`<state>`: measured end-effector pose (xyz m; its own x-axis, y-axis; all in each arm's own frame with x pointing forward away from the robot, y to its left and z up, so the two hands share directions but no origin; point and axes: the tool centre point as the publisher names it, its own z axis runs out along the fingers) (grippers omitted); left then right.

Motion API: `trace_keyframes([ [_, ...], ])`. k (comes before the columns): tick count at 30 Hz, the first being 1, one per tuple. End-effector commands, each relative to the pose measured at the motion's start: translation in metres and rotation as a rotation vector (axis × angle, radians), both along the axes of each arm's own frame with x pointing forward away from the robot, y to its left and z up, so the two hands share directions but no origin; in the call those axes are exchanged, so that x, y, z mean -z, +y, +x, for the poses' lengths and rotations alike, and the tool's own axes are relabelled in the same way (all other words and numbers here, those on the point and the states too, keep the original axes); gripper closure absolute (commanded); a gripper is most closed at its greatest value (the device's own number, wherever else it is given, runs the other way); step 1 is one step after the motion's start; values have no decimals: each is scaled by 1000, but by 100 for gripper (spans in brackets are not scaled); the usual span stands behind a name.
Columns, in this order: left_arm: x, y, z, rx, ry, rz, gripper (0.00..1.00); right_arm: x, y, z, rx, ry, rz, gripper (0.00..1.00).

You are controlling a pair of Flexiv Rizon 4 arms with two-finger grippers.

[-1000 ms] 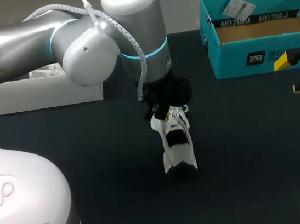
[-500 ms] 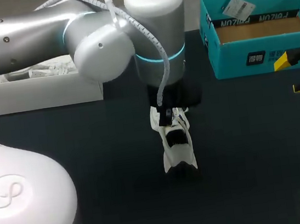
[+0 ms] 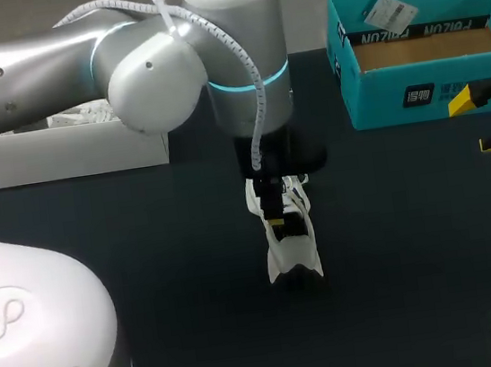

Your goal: Take the shoe out of the shoebox, open the shoe tongue, remove and reinsert the insole, then place the shoe into the shoebox

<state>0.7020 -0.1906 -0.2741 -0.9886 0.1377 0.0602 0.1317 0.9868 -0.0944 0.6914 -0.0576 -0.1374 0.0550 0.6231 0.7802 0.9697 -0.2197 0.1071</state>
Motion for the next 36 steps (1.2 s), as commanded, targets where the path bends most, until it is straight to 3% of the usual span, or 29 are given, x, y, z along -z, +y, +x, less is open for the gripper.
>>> trace_keyframes([
  [1,9,6,-18,11,-14,-42,0,1,1,1,1,2,-2,0],
  [8,34,-6,-26,27,3,-56,0,1,1,1,1,2,-2,0],
  [27,80,-33,-15,-36,-13,-45,0,1,1,1,1,2,-2,0],
  [36,104,-35,-14,-56,-4,-35,0,1,1,1,1,2,-2,0],
])
